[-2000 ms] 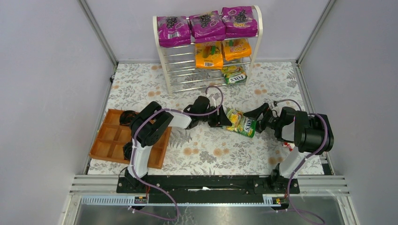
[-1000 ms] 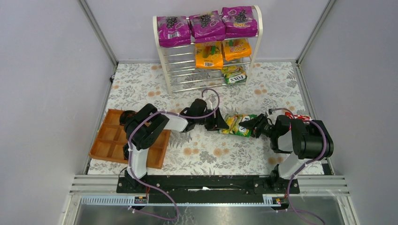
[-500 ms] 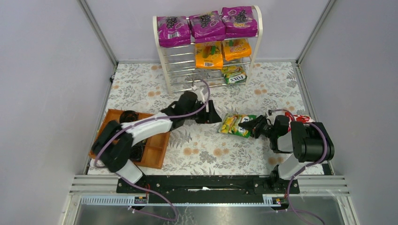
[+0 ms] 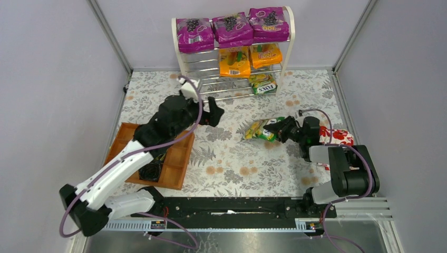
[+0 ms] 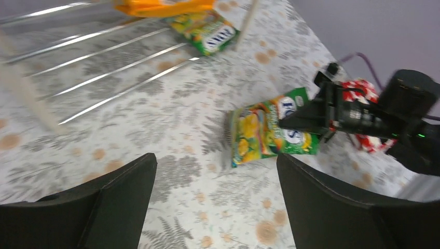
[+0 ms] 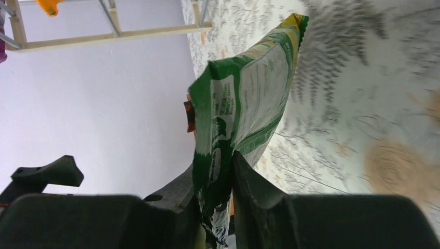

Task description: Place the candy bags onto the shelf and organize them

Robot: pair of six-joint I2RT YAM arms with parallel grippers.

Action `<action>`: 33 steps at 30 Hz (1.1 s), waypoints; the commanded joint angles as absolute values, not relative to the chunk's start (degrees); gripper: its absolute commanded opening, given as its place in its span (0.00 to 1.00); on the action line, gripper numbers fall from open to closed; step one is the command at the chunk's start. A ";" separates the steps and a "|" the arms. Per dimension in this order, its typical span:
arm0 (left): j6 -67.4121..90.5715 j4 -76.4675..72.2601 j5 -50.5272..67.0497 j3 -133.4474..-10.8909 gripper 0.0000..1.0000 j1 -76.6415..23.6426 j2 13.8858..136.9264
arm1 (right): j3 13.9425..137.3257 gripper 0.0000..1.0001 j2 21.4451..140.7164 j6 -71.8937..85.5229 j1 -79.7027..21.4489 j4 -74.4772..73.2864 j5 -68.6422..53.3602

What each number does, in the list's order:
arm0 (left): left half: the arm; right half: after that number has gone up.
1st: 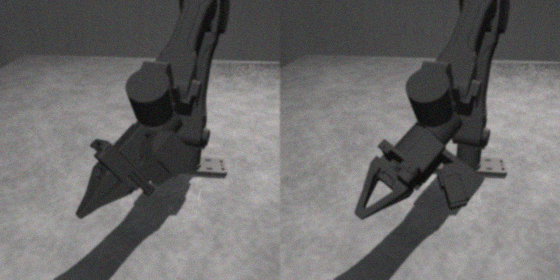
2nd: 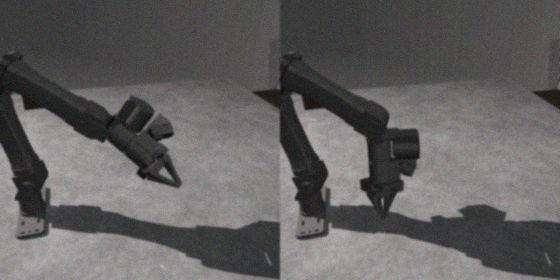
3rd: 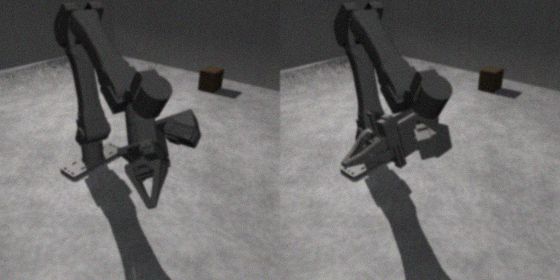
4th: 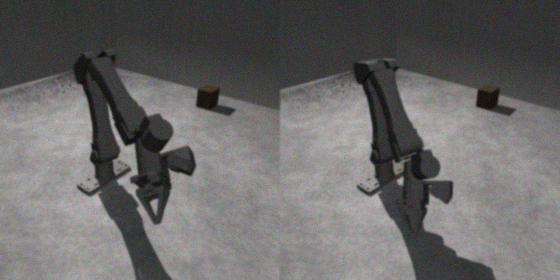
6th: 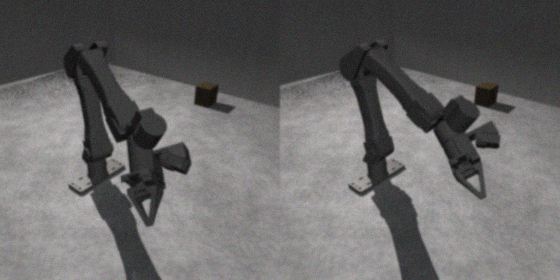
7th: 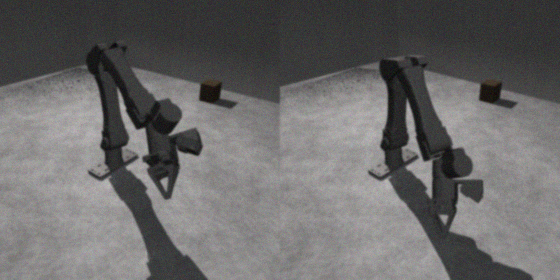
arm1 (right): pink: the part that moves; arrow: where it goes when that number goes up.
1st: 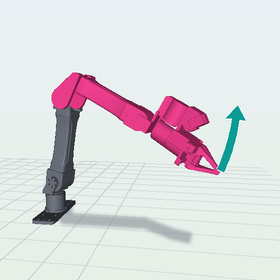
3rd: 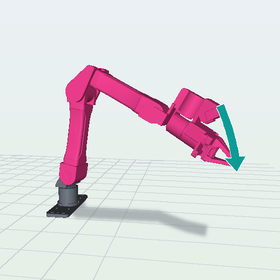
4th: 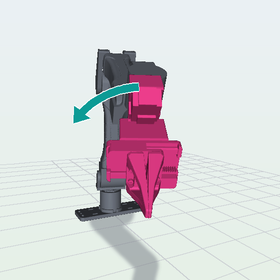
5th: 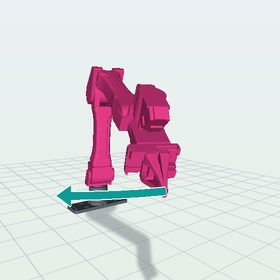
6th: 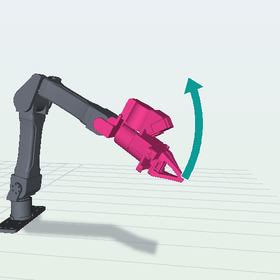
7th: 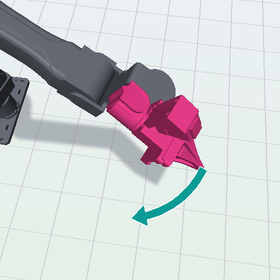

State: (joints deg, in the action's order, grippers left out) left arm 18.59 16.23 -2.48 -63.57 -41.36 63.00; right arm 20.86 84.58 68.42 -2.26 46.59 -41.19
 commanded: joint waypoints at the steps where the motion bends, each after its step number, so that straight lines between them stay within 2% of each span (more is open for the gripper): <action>1: 14.02 15.86 -18.73 -58.51 0.92 -40.98 56.41 | 27.44 0.16 84.64 72.10 -8.09 48.49 -36.66; 7: 14.86 11.85 -24.56 -52.95 0.95 -40.94 49.75 | 34.81 0.14 90.27 75.63 -14.63 52.88 -29.76; 13: 15.18 10.46 -24.58 -51.86 0.95 -41.29 47.25 | 42.89 0.14 102.89 82.33 -17.79 66.18 -23.03; 16: 14.50 10.15 -25.14 -51.47 0.95 -42.40 47.27 | 46.50 0.14 108.40 84.62 -19.18 71.96 -15.91; 22: 14.00 9.89 -25.43 -51.03 0.96 -44.00 47.49 | 56.65 0.14 117.70 84.27 -20.21 74.79 -7.29; 33: 12.88 9.35 -26.22 -50.64 0.96 -45.52 48.20 | 76.93 0.14 133.02 84.44 -20.29 70.07 -0.32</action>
